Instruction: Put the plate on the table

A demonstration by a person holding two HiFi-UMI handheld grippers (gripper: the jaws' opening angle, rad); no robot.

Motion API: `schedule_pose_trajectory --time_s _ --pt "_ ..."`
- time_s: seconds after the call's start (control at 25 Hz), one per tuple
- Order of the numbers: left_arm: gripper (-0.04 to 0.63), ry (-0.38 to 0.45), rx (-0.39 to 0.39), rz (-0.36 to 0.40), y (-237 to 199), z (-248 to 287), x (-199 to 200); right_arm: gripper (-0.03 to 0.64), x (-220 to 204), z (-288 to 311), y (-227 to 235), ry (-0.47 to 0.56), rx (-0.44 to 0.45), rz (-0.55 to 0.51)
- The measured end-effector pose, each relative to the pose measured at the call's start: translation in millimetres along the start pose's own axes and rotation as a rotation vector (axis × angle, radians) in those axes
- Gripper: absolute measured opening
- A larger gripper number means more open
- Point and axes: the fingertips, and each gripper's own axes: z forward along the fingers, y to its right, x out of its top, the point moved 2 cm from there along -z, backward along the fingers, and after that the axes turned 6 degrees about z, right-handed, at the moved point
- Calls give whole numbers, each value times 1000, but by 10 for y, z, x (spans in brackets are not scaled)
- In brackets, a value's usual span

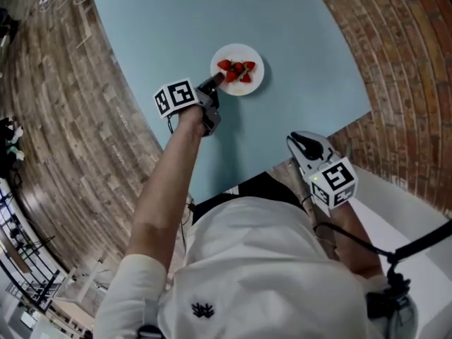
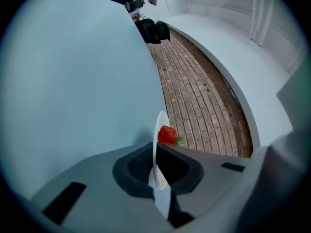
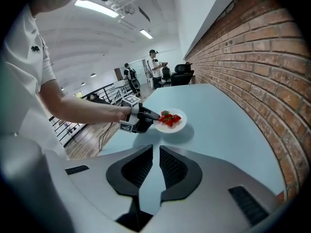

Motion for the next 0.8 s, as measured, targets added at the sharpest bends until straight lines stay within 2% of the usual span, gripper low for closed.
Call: schedule_pose_trajectory --time_s 0.16,0.44,0.64,0.8 --pt "11 8 46 -30 -218 250 136 46 19 81 190 -22 7 12" --pt "11 -4 107 -37 -341 297 267 46 105 200 264 -22 37 16" --pt "20 -59 232 36 -352 331 276 46 153 288 298 -13 71 27" --pt "63 -106 371 196 -362 295 333 46 207 366 296 -18 87 24"
